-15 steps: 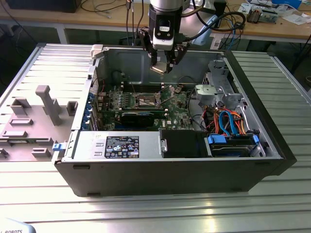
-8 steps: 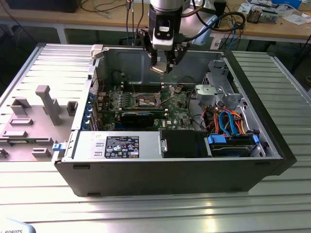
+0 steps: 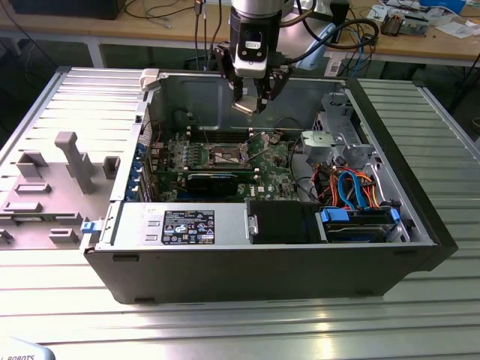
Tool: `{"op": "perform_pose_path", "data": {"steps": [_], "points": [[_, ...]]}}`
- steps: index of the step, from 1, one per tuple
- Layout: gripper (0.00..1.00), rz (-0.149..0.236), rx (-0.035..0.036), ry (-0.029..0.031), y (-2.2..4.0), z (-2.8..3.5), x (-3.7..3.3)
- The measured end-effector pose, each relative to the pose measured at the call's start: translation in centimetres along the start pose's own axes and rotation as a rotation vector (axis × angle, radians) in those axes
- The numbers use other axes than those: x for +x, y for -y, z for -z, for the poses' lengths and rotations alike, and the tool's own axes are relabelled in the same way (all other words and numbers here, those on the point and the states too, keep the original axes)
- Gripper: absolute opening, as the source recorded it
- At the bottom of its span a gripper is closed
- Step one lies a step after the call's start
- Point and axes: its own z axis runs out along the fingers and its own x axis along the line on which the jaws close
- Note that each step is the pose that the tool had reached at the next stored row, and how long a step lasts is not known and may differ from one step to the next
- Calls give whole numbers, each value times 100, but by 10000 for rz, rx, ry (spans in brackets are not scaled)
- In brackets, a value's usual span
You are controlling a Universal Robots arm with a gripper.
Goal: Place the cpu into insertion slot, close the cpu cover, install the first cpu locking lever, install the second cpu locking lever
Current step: 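Place the cpu into insertion slot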
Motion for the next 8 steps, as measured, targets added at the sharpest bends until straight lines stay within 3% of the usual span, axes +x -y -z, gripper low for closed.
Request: {"op": "perform_pose_path", "data": {"steps": [8], "points": [[54,-86,-3,8,0,-3,0]]}}
